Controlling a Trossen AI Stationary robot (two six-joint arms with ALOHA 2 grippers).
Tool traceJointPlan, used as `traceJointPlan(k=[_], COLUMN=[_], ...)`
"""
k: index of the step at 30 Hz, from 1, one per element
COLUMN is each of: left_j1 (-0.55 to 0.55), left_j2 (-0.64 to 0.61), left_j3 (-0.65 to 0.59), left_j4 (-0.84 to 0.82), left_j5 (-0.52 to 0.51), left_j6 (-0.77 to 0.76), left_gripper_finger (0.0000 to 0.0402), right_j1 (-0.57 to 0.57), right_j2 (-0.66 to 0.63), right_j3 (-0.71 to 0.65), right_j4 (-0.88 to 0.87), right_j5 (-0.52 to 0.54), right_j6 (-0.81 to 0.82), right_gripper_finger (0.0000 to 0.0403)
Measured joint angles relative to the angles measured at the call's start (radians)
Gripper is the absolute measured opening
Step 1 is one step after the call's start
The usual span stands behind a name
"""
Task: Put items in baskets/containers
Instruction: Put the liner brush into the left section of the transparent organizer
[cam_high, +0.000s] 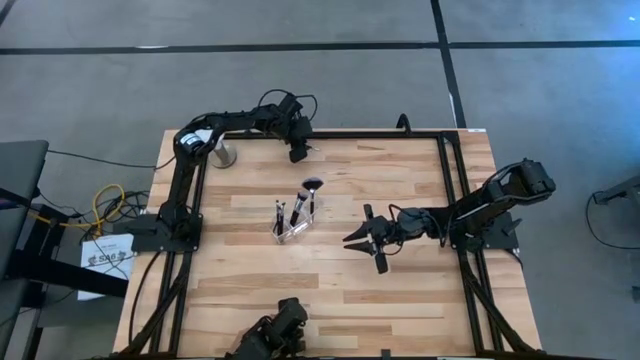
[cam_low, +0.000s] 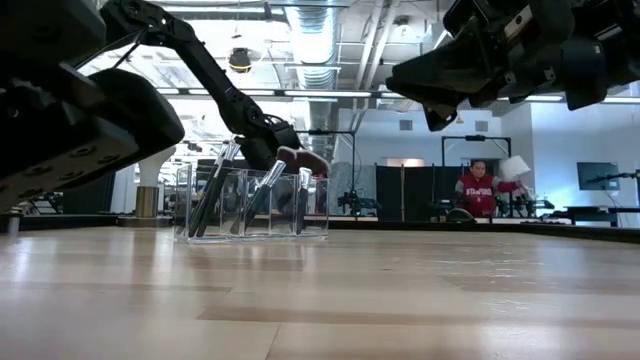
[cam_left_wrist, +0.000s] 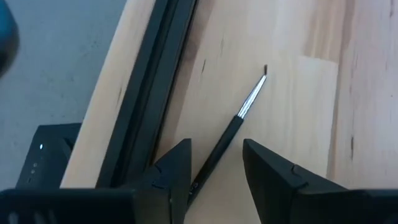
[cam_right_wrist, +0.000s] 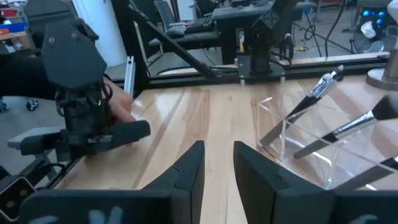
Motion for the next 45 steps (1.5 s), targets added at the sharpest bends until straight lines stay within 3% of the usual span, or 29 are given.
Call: traceJointPlan(k=[20, 30, 36, 45], left_j1=[-0.022, -0.071, -0.073, -0.094], left_j2=[-0.005, -0.018, -0.019, -0.019], left_j3=[0.003, 0.004, 0.004, -0.009], left_j4=[-0.081, -0.176, -0.22, -0.212], left_j5=[-0.036, -0.104, -0.108, -0.17], left_j6=[-0.069, -0.121, -0.095, 0.088], left_gripper_finger=[0.014, 0.014, 0.014, 0.014], right_j1=[0.088, 0.192, 0.238, 0.262], right_j2=[0.0, 0.0, 0.0, 0.0], right_j3=[0.037, 0.037, 0.037, 0.037], right_j4=[-0.002, -0.016, -0.016, -0.016], right_j5=[0.006, 0.123, 0.185, 0.214], right_j6=[0.006, 0.034, 0.034, 0.034], right_gripper_finger=[0.0075, 0.0075, 0.0075, 0.0075])
